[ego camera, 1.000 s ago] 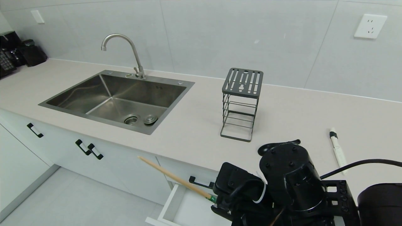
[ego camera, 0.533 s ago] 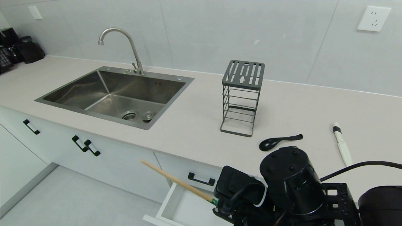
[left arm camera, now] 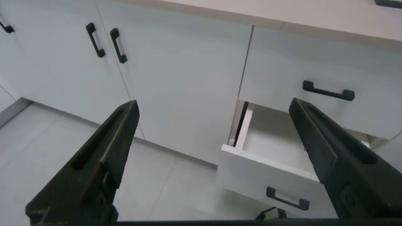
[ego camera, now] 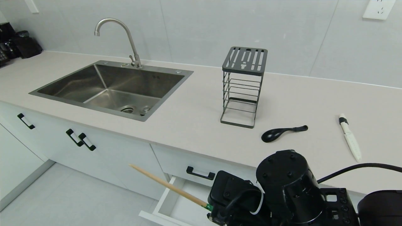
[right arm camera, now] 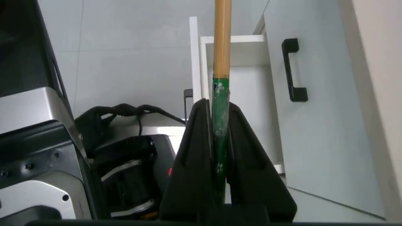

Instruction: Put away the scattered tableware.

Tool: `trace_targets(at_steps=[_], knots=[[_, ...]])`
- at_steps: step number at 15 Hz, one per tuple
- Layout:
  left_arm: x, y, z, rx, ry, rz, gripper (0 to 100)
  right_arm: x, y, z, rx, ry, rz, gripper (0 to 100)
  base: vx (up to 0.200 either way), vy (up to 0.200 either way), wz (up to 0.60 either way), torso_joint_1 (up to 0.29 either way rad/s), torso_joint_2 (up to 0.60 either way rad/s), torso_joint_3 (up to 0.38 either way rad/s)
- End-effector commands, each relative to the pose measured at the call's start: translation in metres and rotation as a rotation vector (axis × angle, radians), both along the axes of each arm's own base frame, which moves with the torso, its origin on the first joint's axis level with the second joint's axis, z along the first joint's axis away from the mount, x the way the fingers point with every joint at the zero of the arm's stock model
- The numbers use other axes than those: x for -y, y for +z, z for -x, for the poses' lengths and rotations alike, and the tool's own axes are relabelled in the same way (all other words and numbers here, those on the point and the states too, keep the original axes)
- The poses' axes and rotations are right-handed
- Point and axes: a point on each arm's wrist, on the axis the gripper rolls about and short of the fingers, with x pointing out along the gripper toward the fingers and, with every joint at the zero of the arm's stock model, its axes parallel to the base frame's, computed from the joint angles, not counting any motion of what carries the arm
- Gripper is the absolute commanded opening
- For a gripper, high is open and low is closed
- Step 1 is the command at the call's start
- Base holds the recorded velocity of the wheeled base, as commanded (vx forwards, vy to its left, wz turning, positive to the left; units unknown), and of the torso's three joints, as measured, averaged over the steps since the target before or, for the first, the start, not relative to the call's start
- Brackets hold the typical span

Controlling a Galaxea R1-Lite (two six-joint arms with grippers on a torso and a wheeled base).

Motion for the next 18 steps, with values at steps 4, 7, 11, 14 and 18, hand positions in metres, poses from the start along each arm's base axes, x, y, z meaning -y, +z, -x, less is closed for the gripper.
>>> trace_targets(at_steps=[4,7,11,14,18], knots=[[0.000,0.000,0.000,0.001,0.001,0.000,100,-0.001,0.000,0.001,0.000,0.003,0.000,0,0.000,0.000,0.00,-0.268,0.51,0.249],[0.000,0.000,0.000,0.001,0.001,0.000,100,-0.001,0.000,0.001,0.000,0.003,0.000,0,0.000,0.000,0.00,-0.259,0.50,0.232],[0.000,0.000,0.000,0.001,0.001,0.000,100,-0.002,-0.001,0.003,-0.003,0.010,0.000,0,0.000,0.000,0.00,-0.254,0.48,0.230],[0.000,0.001,0.000,0.003,0.001,0.000,100,-0.005,-0.001,0.001,-0.002,0.008,-0.003,0,0.000,0.000,0.00,-0.250,0.45,0.208],[0.000,0.000,0.000,0.001,0.001,0.000,100,-0.022,0.005,-0.008,0.019,0.015,-0.025,0,0.000,0.000,0.00,-0.254,0.37,0.149]])
